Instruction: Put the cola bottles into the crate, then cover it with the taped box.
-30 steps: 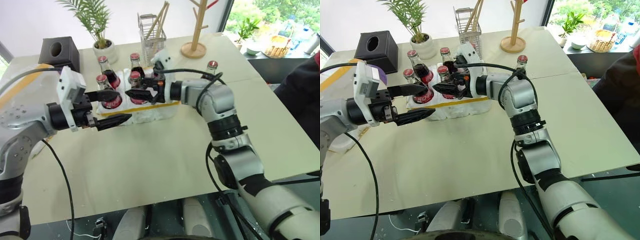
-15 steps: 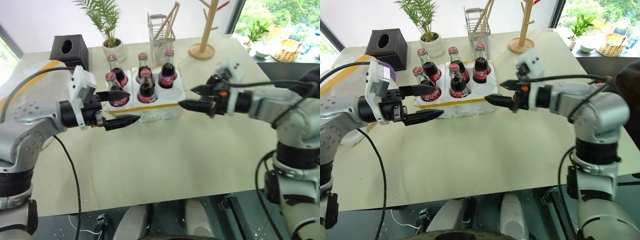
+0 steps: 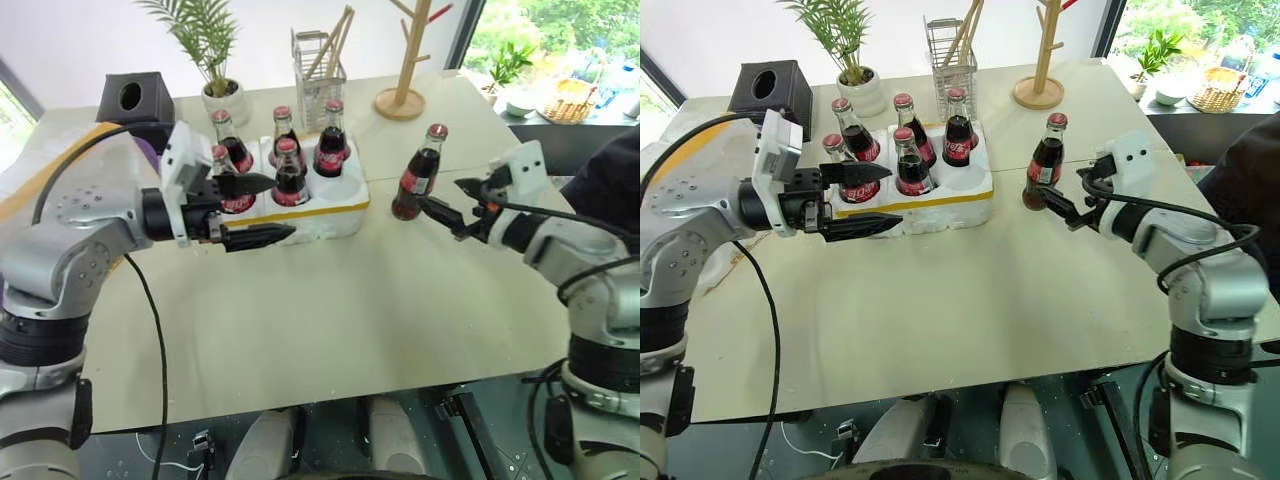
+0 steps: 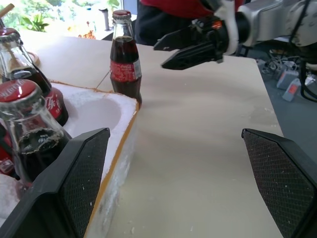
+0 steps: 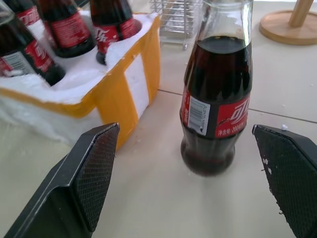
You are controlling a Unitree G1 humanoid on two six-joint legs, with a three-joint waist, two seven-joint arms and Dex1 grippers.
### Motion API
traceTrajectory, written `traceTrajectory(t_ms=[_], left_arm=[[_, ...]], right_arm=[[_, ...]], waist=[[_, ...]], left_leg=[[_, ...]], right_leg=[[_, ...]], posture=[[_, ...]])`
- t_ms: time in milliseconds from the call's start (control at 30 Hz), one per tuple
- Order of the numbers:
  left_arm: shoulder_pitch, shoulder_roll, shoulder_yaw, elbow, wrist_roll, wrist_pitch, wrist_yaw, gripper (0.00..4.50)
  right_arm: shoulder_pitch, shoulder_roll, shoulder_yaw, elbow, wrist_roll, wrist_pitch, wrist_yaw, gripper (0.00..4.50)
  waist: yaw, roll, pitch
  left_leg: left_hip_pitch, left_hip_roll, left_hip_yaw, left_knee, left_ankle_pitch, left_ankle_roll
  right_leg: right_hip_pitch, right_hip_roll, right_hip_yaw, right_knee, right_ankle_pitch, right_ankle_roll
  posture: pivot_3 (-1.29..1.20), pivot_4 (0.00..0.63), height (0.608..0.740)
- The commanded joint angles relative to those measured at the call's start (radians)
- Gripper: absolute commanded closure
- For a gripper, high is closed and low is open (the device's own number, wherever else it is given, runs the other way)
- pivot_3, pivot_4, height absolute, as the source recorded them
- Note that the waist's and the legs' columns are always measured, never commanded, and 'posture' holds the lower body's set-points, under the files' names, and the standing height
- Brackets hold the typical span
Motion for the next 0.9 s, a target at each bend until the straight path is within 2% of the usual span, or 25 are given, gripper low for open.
traceTrajectory(t_ms=[33,400,467,500,567,733,900], left_arm=[[-0.025,0.005,0.016,-0.037,-0.015,0.012,0.0,0.0],[-0.009,0.012,0.033,-0.052,-0.011,0.022,0.009,0.0],[-0.009,0.01,0.032,-0.052,-0.009,0.021,0.013,0.0],[-0.008,0.009,0.034,-0.052,-0.009,0.02,0.016,0.0],[-0.003,0.01,0.039,-0.055,-0.011,0.021,0.021,0.0],[0.018,0.017,0.056,-0.064,-0.014,0.02,0.033,0.0],[0.037,0.016,0.074,-0.076,-0.018,0.02,0.049,0.0]], right_arm=[[-0.06,0.026,0.021,0.101,-0.034,-0.107,-0.015,0.08],[-0.247,0.124,0.098,0.537,-0.118,-0.351,-0.011,0.08],[-0.269,0.13,0.097,0.596,-0.129,-0.398,-0.01,0.59],[-0.275,0.127,0.098,0.602,-0.131,-0.413,0.001,0.85],[-0.283,0.115,0.094,0.579,-0.117,-0.417,0.031,1.72],[-0.348,0.081,0.04,0.471,-0.042,-0.396,0.093,1.7],[-0.434,0.086,0.026,0.329,0.086,-0.288,0.149,1.7]], waist=[[0.0,0.0,0.0],[-0.006,0.0,0.0],[-0.006,0.0,0.0],[-0.005,0.0,0.0],[-0.004,0.0,0.0],[-0.007,0.001,0.001],[-0.013,0.002,0.002]], left_leg=[[0.0,0.0,0.0,0.0,0.0,0.0],[0.0,0.0,0.0,0.0,0.0,0.0],[0.0,0.0,0.0,0.0,0.0,0.0],[0.0,0.0,0.0,0.0,0.0,0.0],[0.0,0.0,-0.001,0.0,0.0,0.0],[-0.002,0.0,-0.001,0.0,0.0,0.0],[-0.002,0.001,0.0,-0.001,0.0,0.0]], right_leg=[[0.0,0.0,0.0,0.0,0.0,0.0],[-0.001,0.001,0.0,0.0,0.0,0.0],[-0.001,0.001,0.0,0.0,0.0,0.0],[-0.001,0.001,0.0,0.0,0.0,0.0],[-0.001,0.001,0.0,0.0,0.0,0.0],[-0.003,0.001,0.0,0.0,0.0,0.0],[-0.005,0.001,0.001,0.001,0.0,0.0]], posture=[[0.0,0.15,0.74],[0.0,0.15,0.74],[0.0,0.15,0.74],[0.0,0.15,0.74],[0.0,0.15,0.74],[0.0,0.15,0.74],[0.0,0.15,0.74]])
